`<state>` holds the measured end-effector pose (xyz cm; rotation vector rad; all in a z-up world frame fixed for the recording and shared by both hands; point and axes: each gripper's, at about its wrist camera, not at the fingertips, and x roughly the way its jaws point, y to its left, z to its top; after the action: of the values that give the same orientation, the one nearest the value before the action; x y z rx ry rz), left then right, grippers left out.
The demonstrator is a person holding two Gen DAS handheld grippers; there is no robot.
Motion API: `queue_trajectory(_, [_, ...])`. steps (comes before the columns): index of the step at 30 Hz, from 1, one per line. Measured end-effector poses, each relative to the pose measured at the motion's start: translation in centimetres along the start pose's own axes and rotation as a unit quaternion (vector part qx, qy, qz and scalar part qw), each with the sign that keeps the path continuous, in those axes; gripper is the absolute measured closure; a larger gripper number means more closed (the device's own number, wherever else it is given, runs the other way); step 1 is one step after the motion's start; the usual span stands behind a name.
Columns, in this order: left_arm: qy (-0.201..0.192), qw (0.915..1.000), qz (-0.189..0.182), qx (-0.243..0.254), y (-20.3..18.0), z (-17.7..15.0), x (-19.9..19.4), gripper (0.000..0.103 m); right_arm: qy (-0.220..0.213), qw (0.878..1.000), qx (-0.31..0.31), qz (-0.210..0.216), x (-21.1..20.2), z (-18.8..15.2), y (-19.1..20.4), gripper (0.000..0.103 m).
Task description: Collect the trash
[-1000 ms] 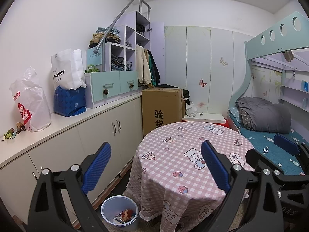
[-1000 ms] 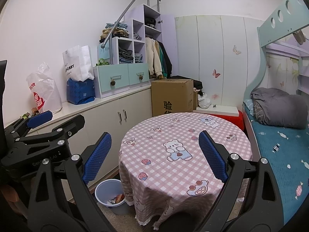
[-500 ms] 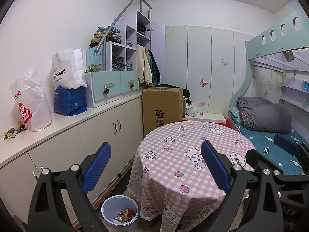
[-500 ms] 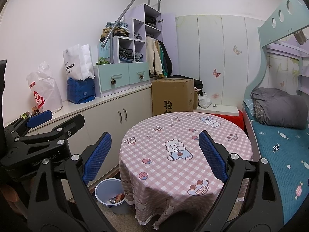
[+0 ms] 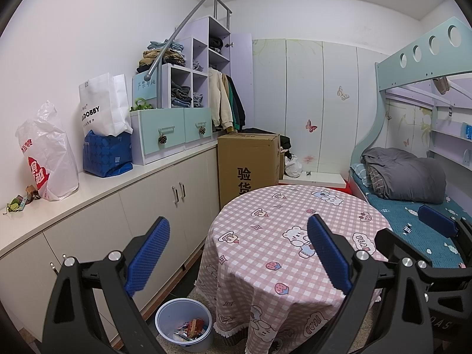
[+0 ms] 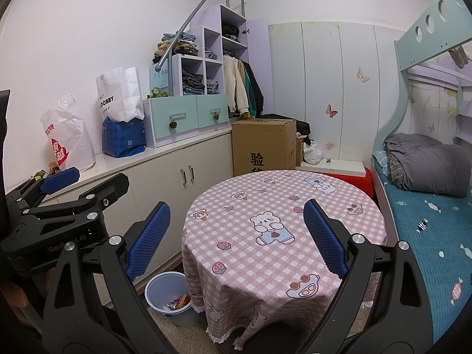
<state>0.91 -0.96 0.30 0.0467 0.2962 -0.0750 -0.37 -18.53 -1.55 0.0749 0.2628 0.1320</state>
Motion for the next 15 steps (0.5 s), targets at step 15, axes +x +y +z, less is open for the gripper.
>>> queue_trajectory(15, [0.003, 1.0, 0.002, 0.0, 0.34, -0.18, 0.24, 0.01, 0.003, 1.0, 0.0, 0.0, -0.04, -0.31, 0.04, 0.013])
